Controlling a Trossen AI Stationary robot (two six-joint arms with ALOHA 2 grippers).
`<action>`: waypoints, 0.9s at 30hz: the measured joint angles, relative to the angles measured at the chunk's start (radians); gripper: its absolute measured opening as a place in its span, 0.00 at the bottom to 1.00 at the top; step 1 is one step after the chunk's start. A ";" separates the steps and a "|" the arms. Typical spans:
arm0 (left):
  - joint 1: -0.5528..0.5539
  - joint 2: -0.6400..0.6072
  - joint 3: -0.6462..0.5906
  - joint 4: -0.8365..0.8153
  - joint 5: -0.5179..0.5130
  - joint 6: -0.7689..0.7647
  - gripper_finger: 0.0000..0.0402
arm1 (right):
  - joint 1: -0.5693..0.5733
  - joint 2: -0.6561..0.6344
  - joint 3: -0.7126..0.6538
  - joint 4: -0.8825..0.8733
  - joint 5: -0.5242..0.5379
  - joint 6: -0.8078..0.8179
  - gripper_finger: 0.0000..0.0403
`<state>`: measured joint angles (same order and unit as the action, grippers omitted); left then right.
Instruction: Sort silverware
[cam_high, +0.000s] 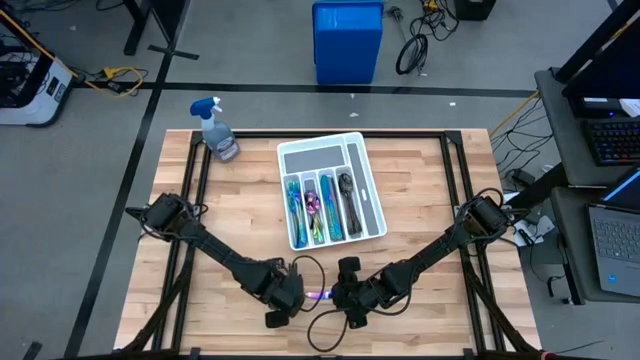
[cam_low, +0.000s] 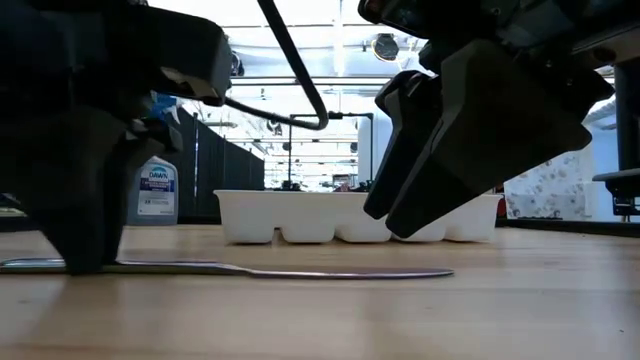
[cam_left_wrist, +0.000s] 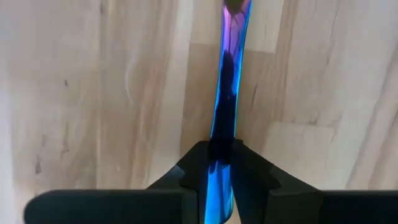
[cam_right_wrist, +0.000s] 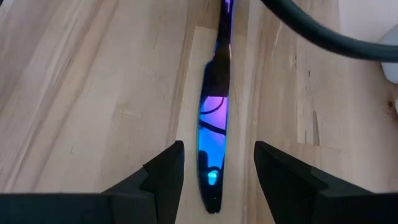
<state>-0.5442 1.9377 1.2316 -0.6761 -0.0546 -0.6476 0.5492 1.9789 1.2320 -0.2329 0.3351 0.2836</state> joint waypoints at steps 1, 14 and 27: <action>-0.002 0.000 0.000 0.001 -0.020 0.000 0.12 | 0.000 0.000 0.000 0.000 0.000 0.000 0.44; -0.010 0.001 0.000 -0.009 -0.079 0.000 0.08 | -0.021 0.000 0.000 -0.003 0.010 0.020 0.44; -0.012 0.001 0.000 -0.013 -0.069 0.000 0.03 | -0.030 0.000 0.000 -0.004 0.005 0.049 0.44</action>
<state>-0.5560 1.9385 1.2316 -0.6888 -0.1235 -0.6476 0.5190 1.9785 1.2320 -0.2372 0.3396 0.3325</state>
